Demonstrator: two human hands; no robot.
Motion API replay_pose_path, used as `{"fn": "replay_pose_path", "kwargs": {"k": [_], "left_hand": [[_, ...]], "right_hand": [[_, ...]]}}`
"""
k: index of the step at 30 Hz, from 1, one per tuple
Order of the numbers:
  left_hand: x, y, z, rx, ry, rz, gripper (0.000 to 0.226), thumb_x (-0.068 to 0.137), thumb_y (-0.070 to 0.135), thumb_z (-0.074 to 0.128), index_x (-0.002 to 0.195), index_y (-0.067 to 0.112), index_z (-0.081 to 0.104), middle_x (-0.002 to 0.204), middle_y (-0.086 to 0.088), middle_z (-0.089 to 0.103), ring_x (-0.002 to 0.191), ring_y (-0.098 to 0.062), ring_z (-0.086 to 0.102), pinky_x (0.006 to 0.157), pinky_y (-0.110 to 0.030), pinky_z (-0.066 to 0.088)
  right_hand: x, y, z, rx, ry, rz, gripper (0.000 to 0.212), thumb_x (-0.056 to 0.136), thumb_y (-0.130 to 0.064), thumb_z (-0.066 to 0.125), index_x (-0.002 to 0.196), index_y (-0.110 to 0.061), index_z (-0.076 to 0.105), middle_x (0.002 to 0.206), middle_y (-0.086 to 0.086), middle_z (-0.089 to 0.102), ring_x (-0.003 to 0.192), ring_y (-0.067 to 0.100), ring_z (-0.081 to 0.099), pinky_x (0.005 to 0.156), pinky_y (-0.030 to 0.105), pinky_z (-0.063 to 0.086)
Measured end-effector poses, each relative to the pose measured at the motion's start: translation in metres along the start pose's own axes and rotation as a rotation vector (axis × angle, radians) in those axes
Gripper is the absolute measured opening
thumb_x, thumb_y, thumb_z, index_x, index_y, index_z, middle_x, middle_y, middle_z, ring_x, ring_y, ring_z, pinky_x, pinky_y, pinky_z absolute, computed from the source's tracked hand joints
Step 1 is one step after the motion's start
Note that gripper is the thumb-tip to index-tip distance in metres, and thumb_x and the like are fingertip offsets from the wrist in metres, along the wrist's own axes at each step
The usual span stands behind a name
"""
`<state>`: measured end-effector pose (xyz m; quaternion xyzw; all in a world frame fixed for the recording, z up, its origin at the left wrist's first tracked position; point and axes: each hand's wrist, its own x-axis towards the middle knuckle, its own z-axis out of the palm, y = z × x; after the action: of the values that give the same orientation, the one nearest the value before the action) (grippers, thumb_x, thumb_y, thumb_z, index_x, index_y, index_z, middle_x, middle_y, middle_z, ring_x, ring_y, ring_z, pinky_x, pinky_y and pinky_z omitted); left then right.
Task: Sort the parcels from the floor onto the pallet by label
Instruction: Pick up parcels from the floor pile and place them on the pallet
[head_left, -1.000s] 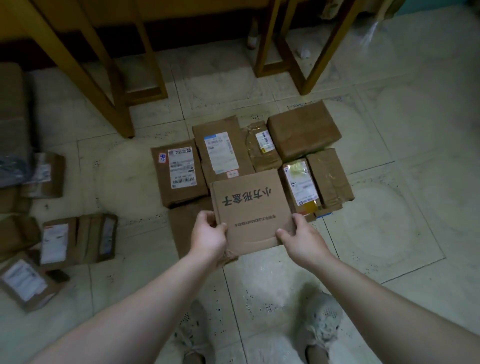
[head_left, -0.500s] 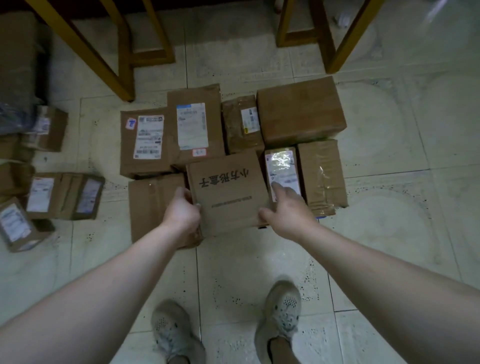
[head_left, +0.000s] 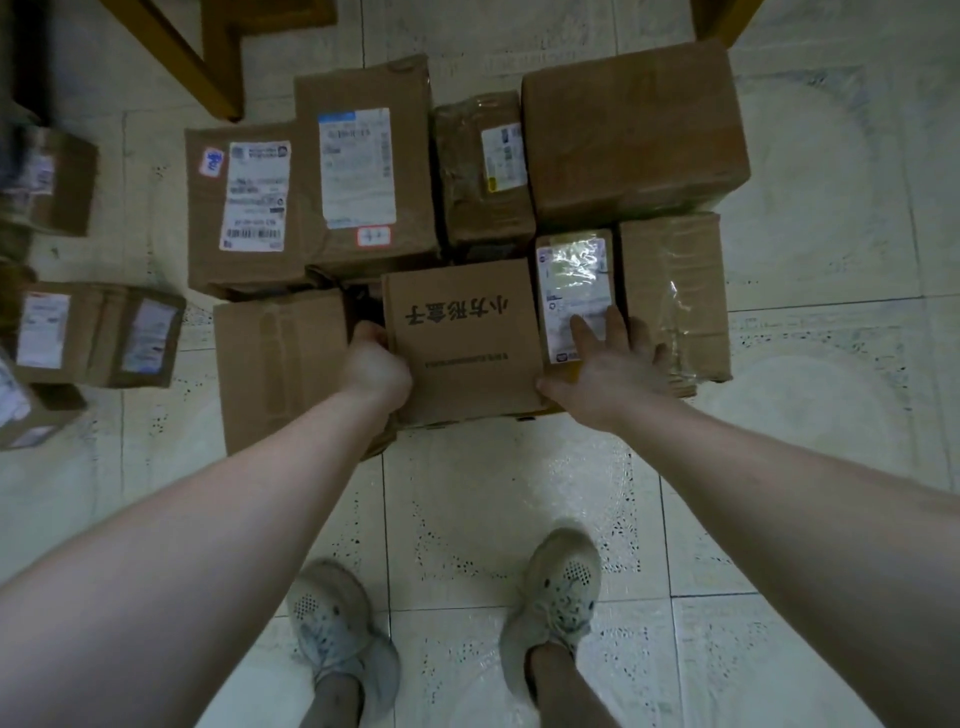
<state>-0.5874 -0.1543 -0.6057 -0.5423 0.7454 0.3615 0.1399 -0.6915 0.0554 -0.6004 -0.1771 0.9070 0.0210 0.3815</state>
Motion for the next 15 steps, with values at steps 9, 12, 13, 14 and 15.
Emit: {"fn": "replay_pose_path", "kwargs": {"k": [9,12,13,14,15], "left_hand": [[-0.007,-0.014,0.008,-0.100,0.002,0.089,0.027,0.095,0.010,0.043,0.120,0.019,0.044,0.097,0.003,0.050,0.080,-0.019,0.052,0.056,-0.028,0.044],[-0.011,-0.013,0.006,-0.153,-0.058,0.071,0.033,0.095,0.012,0.044,0.126,0.023,0.044,0.108,0.002,0.051,0.090,-0.021,0.053,0.073,-0.038,0.053],[-0.012,-0.013,0.006,-0.155,-0.085,0.062,0.036,0.095,0.013,0.044,0.130,0.023,0.043,0.113,0.000,0.052,0.094,-0.022,0.053,0.078,-0.040,0.053],[-0.013,-0.013,0.005,-0.143,-0.114,0.062,0.040,0.095,0.014,0.046,0.134,0.023,0.041,0.119,-0.002,0.053,0.100,-0.024,0.054,0.083,-0.041,0.052],[-0.013,-0.013,0.004,-0.123,-0.140,0.069,0.044,0.095,0.016,0.047,0.138,0.022,0.038,0.125,-0.003,0.053,0.106,-0.026,0.054,0.087,-0.041,0.051]], "right_hand": [[0.001,-0.004,0.009,0.058,-0.045,-0.018,0.082,0.088,-0.062,0.043,0.151,-0.038,-0.002,0.157,0.008,-0.025,0.145,0.035,-0.012,0.114,0.053,-0.001],[-0.001,-0.007,0.008,0.053,-0.032,-0.013,0.074,0.091,-0.053,0.038,0.152,-0.035,-0.001,0.159,0.007,-0.020,0.145,0.034,-0.011,0.114,0.053,-0.001],[-0.002,-0.008,0.007,0.057,-0.031,-0.011,0.073,0.092,-0.050,0.037,0.152,-0.034,0.000,0.159,0.007,-0.019,0.146,0.033,-0.010,0.114,0.052,-0.001],[-0.002,-0.009,0.007,0.062,-0.031,-0.009,0.071,0.093,-0.049,0.037,0.152,-0.034,0.000,0.159,0.006,-0.018,0.146,0.033,-0.010,0.114,0.052,-0.001],[-0.002,-0.009,0.006,0.066,-0.033,-0.007,0.071,0.093,-0.048,0.036,0.152,-0.033,0.000,0.160,0.006,-0.017,0.146,0.033,-0.010,0.114,0.052,-0.002]]}}
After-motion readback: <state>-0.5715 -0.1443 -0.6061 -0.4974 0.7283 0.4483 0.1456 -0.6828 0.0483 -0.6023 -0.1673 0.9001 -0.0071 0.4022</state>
